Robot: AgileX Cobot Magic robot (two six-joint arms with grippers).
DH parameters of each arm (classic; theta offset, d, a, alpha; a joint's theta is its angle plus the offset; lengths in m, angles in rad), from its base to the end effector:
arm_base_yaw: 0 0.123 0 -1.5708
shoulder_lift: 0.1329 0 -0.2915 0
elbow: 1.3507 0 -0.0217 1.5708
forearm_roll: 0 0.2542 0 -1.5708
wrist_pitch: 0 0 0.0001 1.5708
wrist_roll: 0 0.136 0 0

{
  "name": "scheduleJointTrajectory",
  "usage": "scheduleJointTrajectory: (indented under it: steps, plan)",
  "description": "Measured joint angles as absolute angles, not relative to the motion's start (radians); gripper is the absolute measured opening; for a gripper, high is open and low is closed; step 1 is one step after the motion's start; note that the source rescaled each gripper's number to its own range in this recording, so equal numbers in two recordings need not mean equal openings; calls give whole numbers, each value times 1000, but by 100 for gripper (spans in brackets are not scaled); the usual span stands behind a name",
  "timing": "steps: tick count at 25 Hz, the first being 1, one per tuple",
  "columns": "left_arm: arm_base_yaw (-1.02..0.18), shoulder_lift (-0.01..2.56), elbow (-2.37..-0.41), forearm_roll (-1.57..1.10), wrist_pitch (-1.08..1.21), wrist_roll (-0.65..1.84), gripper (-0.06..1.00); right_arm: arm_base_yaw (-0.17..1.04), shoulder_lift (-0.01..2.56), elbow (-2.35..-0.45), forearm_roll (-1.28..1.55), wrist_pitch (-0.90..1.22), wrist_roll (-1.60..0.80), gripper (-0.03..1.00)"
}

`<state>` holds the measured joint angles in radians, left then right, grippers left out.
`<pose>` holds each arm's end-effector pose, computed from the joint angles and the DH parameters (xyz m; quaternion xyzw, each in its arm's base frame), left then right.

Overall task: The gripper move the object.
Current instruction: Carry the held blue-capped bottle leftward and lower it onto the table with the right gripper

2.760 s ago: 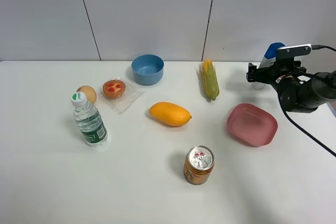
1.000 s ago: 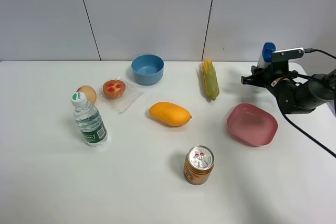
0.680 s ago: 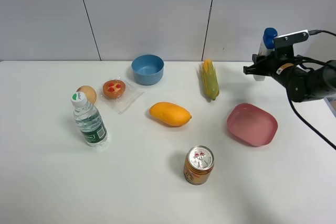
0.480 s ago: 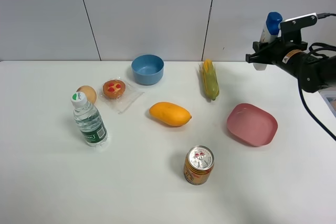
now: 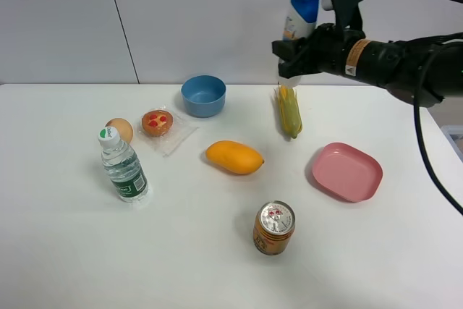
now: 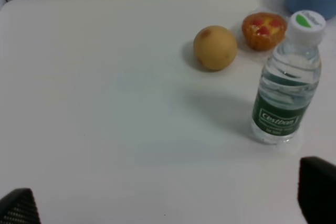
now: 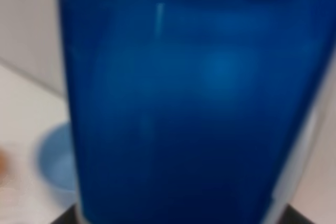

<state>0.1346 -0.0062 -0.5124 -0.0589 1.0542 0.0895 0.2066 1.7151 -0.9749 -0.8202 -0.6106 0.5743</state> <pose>0.0305 -0.0029 0.2635 -0.0178 0.8461 0.0302 0.5319 0.3952 0.1410 0.2406 -0.2663 0.7229 0.1851 0.6100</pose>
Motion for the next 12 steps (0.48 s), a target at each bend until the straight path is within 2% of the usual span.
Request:
scheduleJointTrajectory:
  steps: [6, 12]
  plan:
    - [135, -6, -512, -59, 1054, 89, 100, 439, 1694, -975, -929, -582, 695, 0]
    - [135, -6, -512, -59, 1054, 89, 100, 622, 1694, -975, -935, -579, 677, 0]
